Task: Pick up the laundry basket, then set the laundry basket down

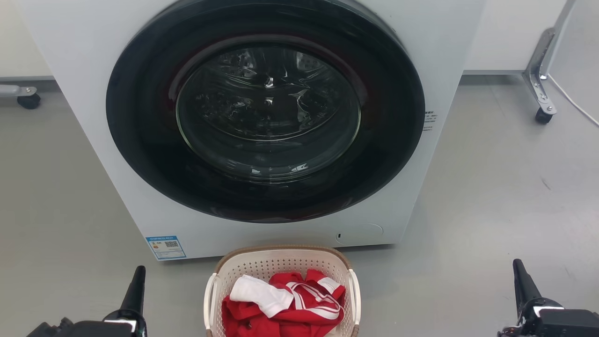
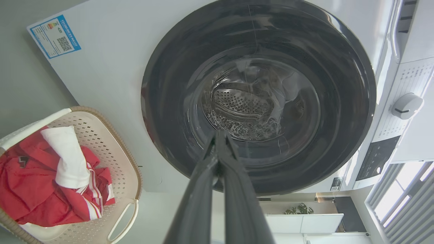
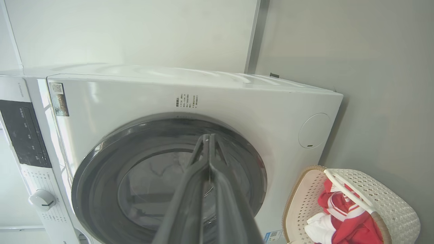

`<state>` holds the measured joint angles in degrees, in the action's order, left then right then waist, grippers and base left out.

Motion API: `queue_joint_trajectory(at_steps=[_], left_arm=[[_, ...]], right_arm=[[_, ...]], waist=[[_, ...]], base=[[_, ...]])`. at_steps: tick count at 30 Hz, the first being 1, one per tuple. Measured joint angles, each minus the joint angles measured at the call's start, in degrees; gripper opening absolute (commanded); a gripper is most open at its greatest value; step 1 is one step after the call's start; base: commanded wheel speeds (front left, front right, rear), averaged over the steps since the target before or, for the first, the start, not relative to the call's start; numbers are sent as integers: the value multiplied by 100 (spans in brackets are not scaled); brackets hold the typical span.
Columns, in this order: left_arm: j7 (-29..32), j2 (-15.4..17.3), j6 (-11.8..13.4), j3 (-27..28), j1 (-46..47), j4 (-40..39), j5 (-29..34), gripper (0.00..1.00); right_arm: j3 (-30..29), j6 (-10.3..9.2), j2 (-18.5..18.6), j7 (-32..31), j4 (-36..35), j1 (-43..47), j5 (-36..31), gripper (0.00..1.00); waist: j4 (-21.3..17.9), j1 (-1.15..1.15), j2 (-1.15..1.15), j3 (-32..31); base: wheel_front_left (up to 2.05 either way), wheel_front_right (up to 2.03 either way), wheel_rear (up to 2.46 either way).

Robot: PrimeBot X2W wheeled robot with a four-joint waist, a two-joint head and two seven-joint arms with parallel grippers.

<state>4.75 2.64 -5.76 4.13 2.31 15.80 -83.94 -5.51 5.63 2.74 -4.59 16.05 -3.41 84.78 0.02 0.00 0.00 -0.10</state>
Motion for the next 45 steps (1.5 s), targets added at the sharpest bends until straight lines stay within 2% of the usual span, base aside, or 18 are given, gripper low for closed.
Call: queue_joint_trajectory(at_steps=[10,45], left_arm=[[174,-18,-131,104,219,96,-761,0],[172,-22,-131,105,219,110,-776,0]], right_arm=[[-204,121,-18,-191,107,-135,667,0],[-207,126,-22,-190,108,-187,672,0]], waist=[[-2,0,0,20],[-2,-1,0,19]], base=[[0,0,0],[0,0,0]])
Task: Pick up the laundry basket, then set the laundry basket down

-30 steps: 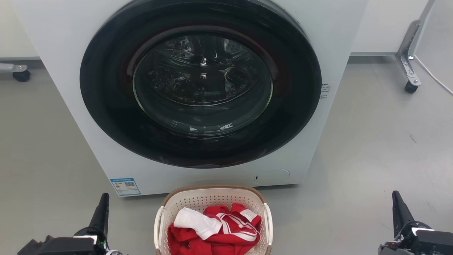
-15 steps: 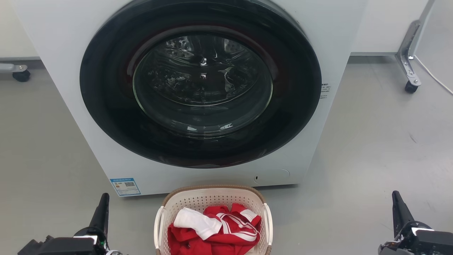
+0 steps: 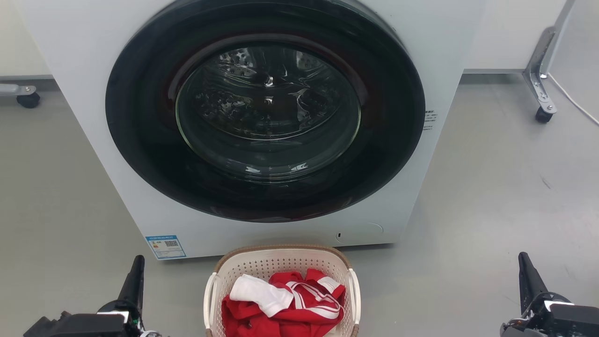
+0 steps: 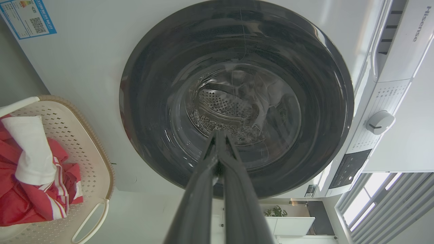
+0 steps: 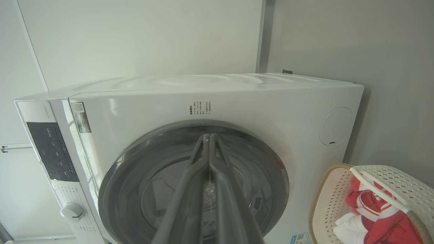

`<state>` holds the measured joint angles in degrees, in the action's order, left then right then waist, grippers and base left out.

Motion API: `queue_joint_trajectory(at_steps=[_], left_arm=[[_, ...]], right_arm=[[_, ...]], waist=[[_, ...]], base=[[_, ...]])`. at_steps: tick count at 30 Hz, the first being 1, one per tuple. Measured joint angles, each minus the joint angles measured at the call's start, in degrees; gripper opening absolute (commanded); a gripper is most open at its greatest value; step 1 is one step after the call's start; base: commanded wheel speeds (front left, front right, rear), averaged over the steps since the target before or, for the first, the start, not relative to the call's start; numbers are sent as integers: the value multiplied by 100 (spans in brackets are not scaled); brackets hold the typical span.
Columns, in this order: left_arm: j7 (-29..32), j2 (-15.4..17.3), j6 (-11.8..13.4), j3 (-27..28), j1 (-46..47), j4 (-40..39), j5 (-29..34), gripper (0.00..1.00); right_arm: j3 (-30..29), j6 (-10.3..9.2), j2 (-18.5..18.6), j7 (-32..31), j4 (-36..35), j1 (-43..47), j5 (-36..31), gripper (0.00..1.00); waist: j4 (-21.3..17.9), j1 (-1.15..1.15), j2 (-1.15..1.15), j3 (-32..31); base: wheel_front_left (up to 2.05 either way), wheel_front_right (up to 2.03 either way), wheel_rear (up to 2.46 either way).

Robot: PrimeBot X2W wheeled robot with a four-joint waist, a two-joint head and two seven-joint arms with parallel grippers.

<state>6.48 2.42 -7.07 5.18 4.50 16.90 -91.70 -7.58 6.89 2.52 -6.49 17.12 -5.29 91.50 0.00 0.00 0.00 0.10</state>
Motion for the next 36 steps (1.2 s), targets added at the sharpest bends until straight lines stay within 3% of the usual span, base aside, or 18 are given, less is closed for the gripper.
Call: queue_joint_trajectory(at_steps=[36], left_arm=[[0,0,0,0,0,2,0,0]], right_arm=[[0,0,0,0,0,0,1,0]], waist=[[0,0,0,0]], base=[[0,0,0]])
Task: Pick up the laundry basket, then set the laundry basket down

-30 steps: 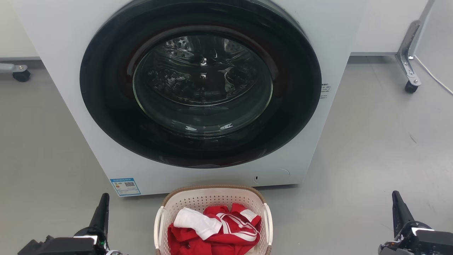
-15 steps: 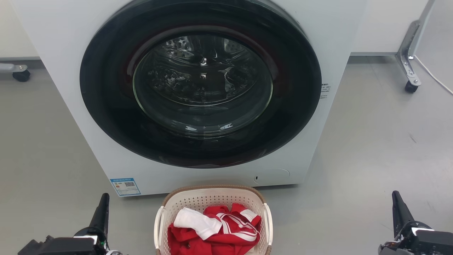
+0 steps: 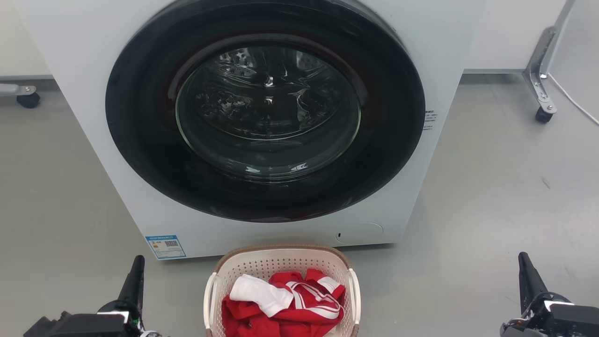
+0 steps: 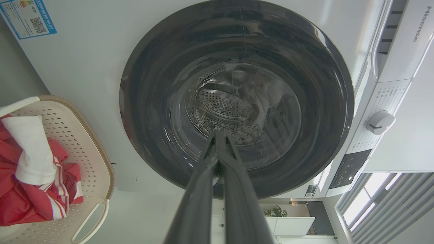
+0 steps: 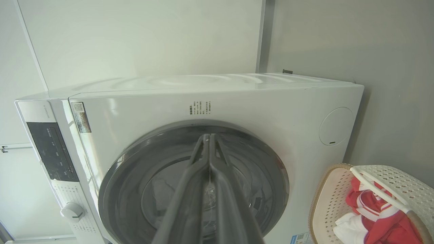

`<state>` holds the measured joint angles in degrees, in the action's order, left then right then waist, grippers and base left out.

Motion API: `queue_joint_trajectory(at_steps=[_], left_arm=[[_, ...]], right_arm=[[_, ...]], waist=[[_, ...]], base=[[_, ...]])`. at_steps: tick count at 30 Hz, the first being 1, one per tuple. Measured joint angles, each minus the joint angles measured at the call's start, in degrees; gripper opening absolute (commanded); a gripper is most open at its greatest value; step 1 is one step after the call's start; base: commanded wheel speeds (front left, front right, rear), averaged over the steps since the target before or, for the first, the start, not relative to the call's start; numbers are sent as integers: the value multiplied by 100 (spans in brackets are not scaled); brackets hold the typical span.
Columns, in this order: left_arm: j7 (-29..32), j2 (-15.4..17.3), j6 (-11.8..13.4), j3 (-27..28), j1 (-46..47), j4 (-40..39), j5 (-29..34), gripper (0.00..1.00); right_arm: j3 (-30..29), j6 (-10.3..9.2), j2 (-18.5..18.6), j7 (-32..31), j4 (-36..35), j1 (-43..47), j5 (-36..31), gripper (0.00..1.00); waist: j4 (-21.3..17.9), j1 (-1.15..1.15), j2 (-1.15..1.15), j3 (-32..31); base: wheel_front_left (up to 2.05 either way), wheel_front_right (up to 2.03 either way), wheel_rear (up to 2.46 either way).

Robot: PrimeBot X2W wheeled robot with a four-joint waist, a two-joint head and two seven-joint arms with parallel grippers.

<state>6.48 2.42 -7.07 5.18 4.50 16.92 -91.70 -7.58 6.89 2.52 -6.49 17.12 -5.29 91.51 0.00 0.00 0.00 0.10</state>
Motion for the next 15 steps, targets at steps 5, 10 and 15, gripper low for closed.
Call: queue_joint_trajectory(at_steps=[5,10,15], left_arm=[[0,0,0,0,0,0,0,0],[0,0,0,0,0,0,0,0],[0,0,0,0,0,0,0,0]], right_arm=[[0,0,0,0,-1,0,0,0],[0,0,0,0,-1,0,0,0],[0,0,0,0,-1,0,0,0]], waist=[[0,0,0,0],[0,0,0,0],[0,0,0,0]], base=[[0,0,0],[0,0,0],[0,0,0]])
